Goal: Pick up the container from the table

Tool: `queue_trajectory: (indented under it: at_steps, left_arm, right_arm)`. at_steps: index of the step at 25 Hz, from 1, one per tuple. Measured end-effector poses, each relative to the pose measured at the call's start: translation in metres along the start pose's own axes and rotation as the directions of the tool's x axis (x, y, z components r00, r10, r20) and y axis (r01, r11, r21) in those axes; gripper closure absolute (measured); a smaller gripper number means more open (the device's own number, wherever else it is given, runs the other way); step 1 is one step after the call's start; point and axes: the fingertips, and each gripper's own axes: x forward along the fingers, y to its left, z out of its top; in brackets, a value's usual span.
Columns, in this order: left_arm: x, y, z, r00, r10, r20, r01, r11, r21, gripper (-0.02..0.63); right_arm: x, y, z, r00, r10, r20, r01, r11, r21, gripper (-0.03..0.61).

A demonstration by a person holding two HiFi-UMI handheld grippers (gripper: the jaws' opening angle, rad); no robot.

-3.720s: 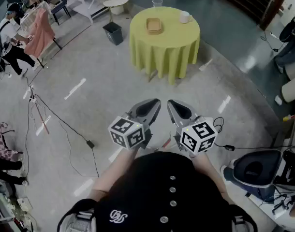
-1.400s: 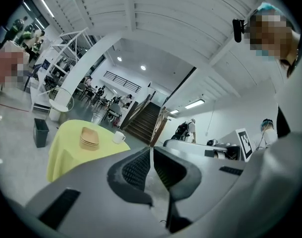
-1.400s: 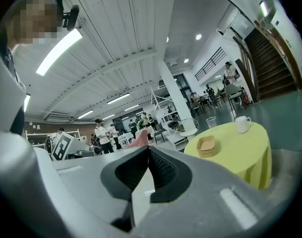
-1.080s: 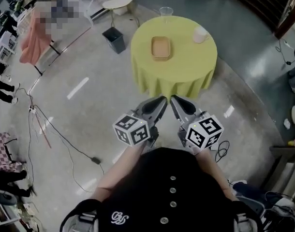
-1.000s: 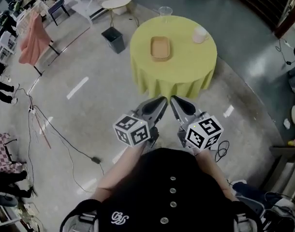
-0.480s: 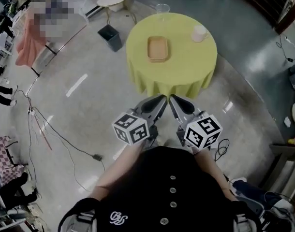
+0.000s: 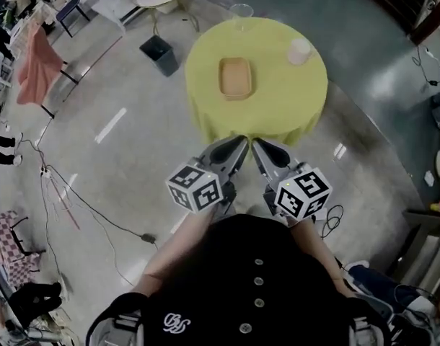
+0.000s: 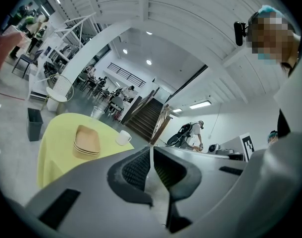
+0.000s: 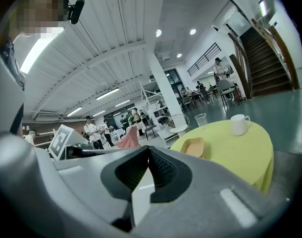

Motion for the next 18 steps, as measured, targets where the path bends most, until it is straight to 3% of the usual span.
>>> queue_trajectory:
  at_steps: [18]
  left_arm:
    - [0.053, 0.092, 0.067, 0.994, -0.063, -0.086, 0.062, 0.998, -0.009, 0.584]
  right_arm:
    - [0.100, -0.060, 0.044, 0.991, -0.134, 0.018, 0.132, 0.989, 0.068, 0.575]
